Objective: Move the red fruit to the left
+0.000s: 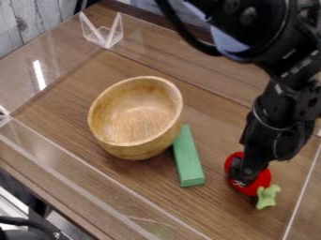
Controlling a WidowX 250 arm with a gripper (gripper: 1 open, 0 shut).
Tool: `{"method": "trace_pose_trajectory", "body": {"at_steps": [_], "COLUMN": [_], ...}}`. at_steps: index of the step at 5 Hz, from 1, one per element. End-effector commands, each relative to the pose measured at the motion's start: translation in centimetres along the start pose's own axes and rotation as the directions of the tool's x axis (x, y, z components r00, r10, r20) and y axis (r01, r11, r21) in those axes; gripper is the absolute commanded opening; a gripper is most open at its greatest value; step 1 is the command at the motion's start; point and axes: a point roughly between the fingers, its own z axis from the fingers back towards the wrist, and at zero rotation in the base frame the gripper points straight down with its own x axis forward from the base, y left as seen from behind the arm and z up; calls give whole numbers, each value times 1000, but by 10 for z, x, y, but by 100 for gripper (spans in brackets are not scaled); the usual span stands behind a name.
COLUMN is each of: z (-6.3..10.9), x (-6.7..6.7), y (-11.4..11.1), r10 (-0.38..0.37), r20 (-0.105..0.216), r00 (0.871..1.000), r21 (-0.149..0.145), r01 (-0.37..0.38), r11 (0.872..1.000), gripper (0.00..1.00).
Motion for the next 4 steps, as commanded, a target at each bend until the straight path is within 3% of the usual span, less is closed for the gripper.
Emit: {"method": "trace_pose_trajectory", "body": {"at_steps": [1, 3, 4], "z": [10, 4, 7], "x": [2, 25, 19], "y": [7, -5, -19], "r10": [-16, -12, 70], "r20": [50, 76, 73], "r00": [999, 997, 995], "r21": [44, 53, 25], "r01": [14, 8, -72], "r11": [999, 999, 997], "gripper": [0, 0, 100]}}
